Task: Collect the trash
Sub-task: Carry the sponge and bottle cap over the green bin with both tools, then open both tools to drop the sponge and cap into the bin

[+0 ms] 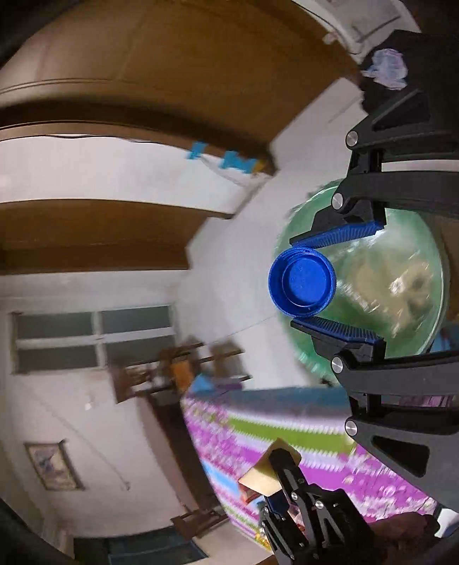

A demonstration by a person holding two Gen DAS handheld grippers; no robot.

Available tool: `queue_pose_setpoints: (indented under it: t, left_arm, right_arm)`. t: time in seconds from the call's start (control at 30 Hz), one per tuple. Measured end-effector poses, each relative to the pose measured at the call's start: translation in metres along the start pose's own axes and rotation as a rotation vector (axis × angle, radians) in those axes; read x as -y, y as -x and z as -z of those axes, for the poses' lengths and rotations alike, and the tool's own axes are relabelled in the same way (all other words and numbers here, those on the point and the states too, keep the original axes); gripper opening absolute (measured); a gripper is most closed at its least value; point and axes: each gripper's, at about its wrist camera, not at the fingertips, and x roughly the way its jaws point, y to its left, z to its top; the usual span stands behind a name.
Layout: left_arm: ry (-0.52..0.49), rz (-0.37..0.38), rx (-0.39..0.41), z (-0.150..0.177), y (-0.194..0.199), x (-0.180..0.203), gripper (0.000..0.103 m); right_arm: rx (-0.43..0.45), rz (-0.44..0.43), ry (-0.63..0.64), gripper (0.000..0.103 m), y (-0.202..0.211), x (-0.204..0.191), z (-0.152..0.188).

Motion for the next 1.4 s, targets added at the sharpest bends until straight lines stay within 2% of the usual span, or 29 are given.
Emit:
queue_pose_setpoints:
  t: [0.1,0.23,0.4,0.57,0.77,0.8,0.83,0.87,0.9,1.13,1.23,1.3,1.4]
  left_arm:
    - [-0.016,0.046,-0.092,-0.002,-0.036,0.012,0.036]
    - [-0.022,0.073,-0.188,0.001,-0.077,0.018,0.036]
    - [-0.024,0.084,-0.286,0.006,-0.115,0.02,0.037]
    - [-0.028,0.092,-0.318,0.006,-0.125,0.02,0.037]
    - [-0.031,0.095,-0.325,0.004,-0.126,0.023,0.038]
    - [-0.034,0.095,-0.33,0.004,-0.128,0.024,0.044]
    - [-0.035,0.091,-0.333,0.005,-0.129,0.024,0.049]
    - [-0.034,0.079,-0.329,0.005,-0.13,0.024,0.059]
    - [-0.03,0.08,-0.326,0.005,-0.131,0.022,0.062]
    - [-0.02,0.088,-0.307,0.001,-0.119,0.022,0.064]
    - [-0.028,0.098,-0.273,0.0,-0.096,0.021,0.064]
    - [-0.04,0.092,-0.238,0.001,-0.074,0.016,0.064]
    - [-0.032,0.075,-0.186,0.006,-0.038,-0.003,0.064]
  right_arm:
    - [-0.121,0.009,0.004,0.041,-0.041,0.021,0.005]
    - [-0.211,0.014,-0.001,0.041,-0.076,0.024,0.021]
    - [-0.278,-0.002,-0.014,0.041,-0.112,0.034,0.028]
    - [-0.3,-0.018,-0.017,0.041,-0.131,0.031,0.029]
    - [-0.293,-0.017,-0.018,0.041,-0.133,0.028,0.03]
    - [-0.291,-0.017,-0.019,0.042,-0.134,0.028,0.03]
    - [-0.288,-0.017,-0.022,0.045,-0.133,0.028,0.03]
    - [-0.282,-0.019,-0.025,0.057,-0.132,0.03,0.03]
    - [-0.273,-0.018,-0.032,0.066,-0.13,0.032,0.03]
    - [-0.235,-0.014,-0.066,0.067,-0.111,0.041,0.031]
    - [-0.178,-0.024,-0.059,0.067,-0.087,0.032,0.03]
    - [-0.115,-0.03,-0.028,0.071,-0.067,0.019,0.028]
    - [-0.021,-0.089,-0.008,0.072,-0.035,-0.01,0.026]
